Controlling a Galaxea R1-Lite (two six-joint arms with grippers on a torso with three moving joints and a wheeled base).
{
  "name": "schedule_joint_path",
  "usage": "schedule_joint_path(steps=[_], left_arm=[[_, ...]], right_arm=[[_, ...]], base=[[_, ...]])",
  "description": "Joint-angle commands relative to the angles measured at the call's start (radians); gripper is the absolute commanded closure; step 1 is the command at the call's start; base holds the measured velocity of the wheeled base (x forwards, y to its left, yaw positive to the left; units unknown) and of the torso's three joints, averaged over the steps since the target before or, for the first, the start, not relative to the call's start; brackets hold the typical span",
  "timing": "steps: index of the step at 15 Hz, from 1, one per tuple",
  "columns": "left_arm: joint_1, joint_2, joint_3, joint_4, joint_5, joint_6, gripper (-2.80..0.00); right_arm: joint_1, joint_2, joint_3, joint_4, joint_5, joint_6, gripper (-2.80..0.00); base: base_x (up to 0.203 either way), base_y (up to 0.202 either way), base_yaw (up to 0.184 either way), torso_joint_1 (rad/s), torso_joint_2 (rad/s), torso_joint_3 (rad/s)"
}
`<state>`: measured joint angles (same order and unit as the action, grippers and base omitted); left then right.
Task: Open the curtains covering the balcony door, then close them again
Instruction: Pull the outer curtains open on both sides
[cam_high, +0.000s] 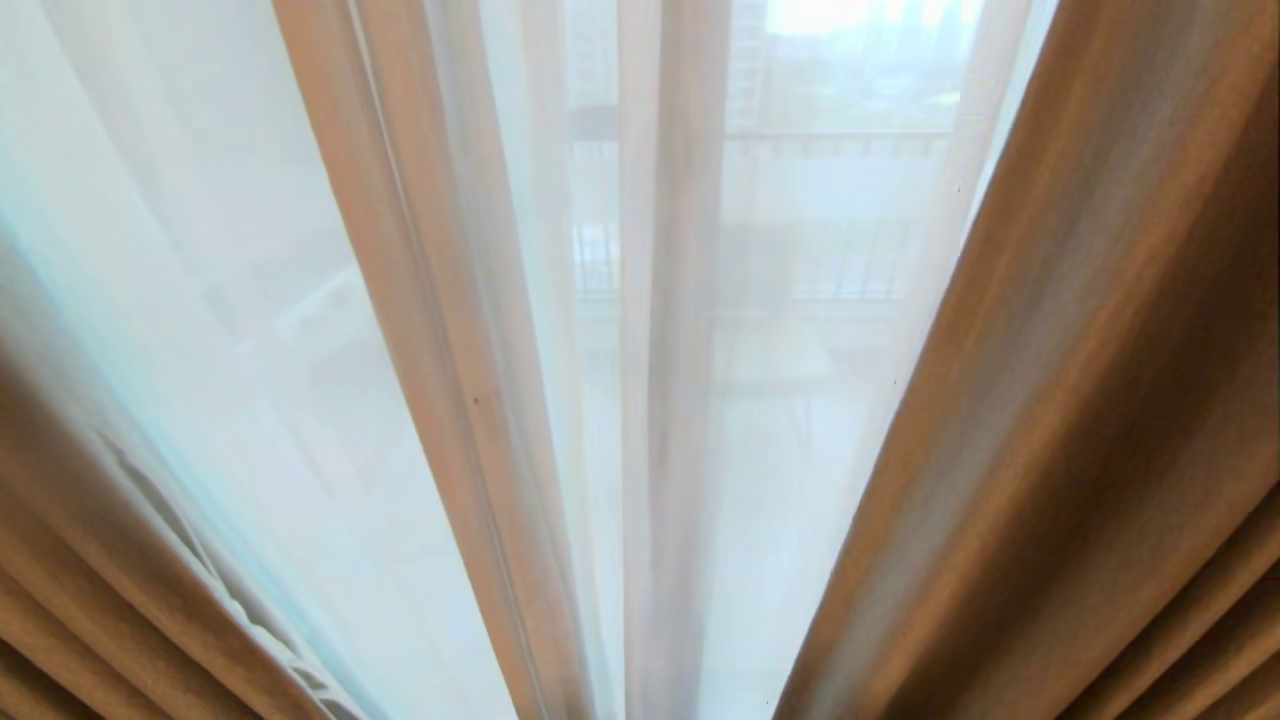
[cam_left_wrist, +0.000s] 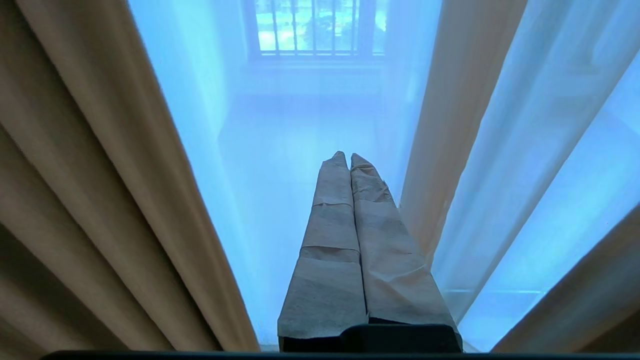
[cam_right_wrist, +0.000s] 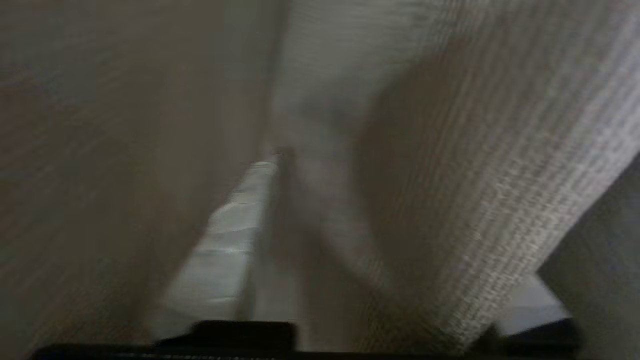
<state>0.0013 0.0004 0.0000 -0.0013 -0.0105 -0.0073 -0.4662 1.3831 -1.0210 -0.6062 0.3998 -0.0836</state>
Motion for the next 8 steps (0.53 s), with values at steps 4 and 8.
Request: schedule_joint_path(steps=[4, 8], left_arm=[[0.000, 0.000, 0.000, 0.000, 0.000, 0.000, 0.00], [0.000, 0.000, 0.000, 0.000, 0.000, 0.000, 0.00]], right_arm=[[-0.002, -0.189, 0.153, 0.008, -0.002, -0.001, -2.80], [-0.006, -0.415, 0.341, 0.033, -0.004, -0.005, -2.80]], base=[[0.000, 0.000, 0.000, 0.000, 0.00, 0.000], [0.000, 0.000, 0.000, 0.000, 0.00, 0.000]])
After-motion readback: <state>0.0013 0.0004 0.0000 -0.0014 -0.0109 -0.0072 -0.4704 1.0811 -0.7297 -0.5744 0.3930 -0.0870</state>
